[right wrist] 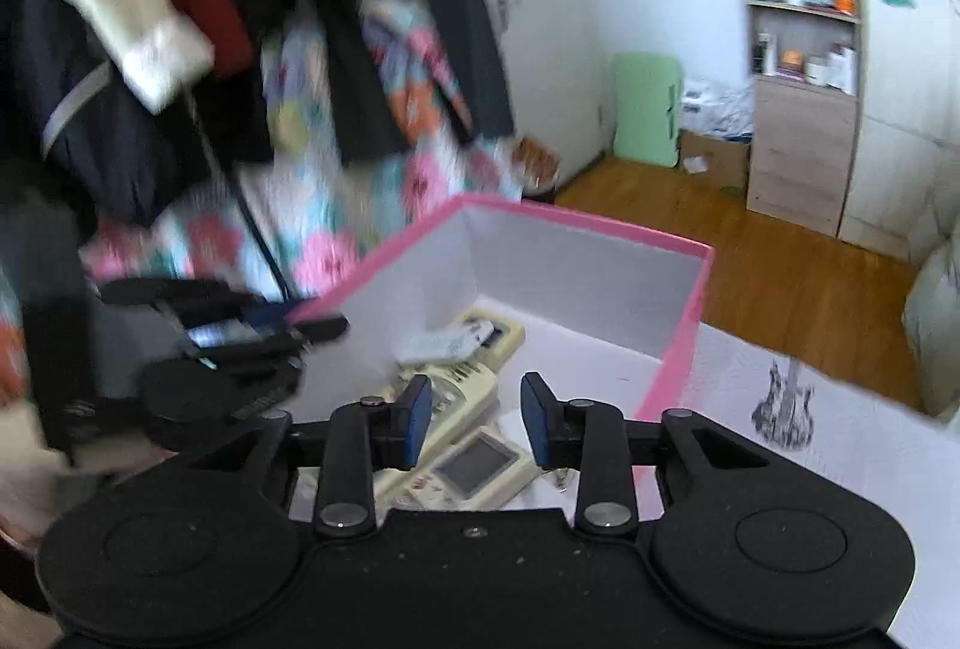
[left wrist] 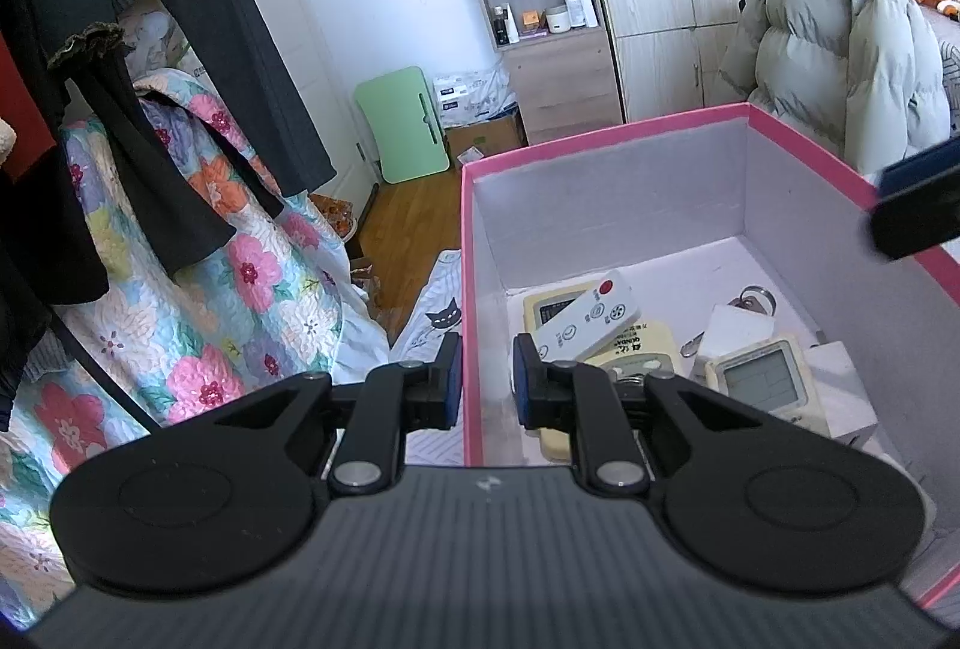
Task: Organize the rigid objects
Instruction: 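Carry the white remote into the pink box and release it with the right gripper, then lower the pink box onto the bed with the left gripper while the right gripper withdraws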
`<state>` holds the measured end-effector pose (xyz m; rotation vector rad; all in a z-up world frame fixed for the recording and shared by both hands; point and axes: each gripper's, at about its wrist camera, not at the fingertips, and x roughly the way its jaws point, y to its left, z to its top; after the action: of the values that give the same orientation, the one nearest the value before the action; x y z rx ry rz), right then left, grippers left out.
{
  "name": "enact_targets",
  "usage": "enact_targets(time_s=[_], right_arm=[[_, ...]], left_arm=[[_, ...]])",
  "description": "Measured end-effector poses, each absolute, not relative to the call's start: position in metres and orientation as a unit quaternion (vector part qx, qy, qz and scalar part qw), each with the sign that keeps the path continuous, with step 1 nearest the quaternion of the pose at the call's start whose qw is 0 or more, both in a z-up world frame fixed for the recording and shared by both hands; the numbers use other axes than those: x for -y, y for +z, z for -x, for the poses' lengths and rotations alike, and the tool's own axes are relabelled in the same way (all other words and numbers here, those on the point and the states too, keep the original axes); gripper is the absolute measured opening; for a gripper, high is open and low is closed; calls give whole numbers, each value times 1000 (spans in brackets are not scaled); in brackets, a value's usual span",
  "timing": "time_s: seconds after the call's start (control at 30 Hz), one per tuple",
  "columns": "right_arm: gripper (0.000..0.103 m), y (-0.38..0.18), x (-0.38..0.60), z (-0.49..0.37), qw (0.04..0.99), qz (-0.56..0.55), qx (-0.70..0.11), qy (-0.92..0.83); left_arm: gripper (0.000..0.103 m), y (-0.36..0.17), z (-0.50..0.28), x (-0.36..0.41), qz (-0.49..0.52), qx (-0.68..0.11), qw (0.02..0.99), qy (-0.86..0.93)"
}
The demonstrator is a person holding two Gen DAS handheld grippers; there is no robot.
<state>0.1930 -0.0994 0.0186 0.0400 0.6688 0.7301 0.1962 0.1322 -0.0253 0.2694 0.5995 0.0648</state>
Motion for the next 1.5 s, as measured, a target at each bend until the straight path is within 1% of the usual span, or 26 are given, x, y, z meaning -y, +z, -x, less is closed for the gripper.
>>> enact_targets(time_s=[0.07,0.2,0.33,0.43,0.5,0.63,0.67,0.73,0.77,0.83,0.9,0.97,1.03,1.17,1.23,1.27,1.3,1.37,1.4,1.43,1.5], right_arm=[[39,18,111,-182,884,-46,-316,341],[40,16,121,-157,898,-39,-303,316],[40,13,126,-143,905,-56,-295,301],[40,14,123,-133,913,-48,-285,288],[41,16,126,-125,916,-50,-277,285],[43,22,131,-107,922,-59,-262,280],[44,23,133,-103,923,-58,-256,280],[45,26,137,-93,926,-63,-241,285],[45,27,140,-89,926,-70,-234,288],[45,28,143,-83,926,-78,-233,286],[46,29,145,-77,927,-78,-233,282],[46,31,147,-71,928,-75,-232,283],[46,35,148,-64,930,-64,-228,280],[46,41,153,-56,934,-50,-234,267],[47,44,159,-53,931,-59,-245,263],[48,46,162,-51,930,-64,-249,261],[51,47,165,-49,930,-66,-253,259],[54,51,168,-44,932,-61,-264,243],[55,52,169,-42,933,-57,-265,236],[55,52,171,-39,935,-54,-265,230],[61,53,172,-34,936,-49,-267,223]], left_arm=[[15,-25,-196,-131,-137,-295,945,32],[15,-24,-195,-134,-124,-299,946,32],[15,-20,-196,-131,-130,-307,942,39],[21,-10,-190,-126,-128,-308,942,44],[22,3,-179,-121,-134,-298,944,41],[33,27,-150,-109,-132,-285,949,31],[35,31,-144,-105,-136,-282,949,34],[42,35,-130,-98,-136,-282,949,37],[44,36,-124,-96,-129,-282,950,36],[50,37,-113,-95,-102,-294,950,35],[50,36,-104,-91,-89,-308,947,34],[53,36,-94,-86,-84,-311,946,36],[62,36,-87,-83,-77,-312,946,33],[72,40,-75,-80,-59,-320,945,36],[80,44,-69,-78,-54,-323,944,34],[82,45,-66,-75,-53,-323,944,32],[84,46,-63,-73,-51,-322,945,30],[88,48,-57,-69,-49,-324,944,30],[94,49,-55,-67,-44,-328,943,26],[99,49,-53,-66,-40,-331,942,22],[99,50,-48,-63,-30,-334,942,13]])
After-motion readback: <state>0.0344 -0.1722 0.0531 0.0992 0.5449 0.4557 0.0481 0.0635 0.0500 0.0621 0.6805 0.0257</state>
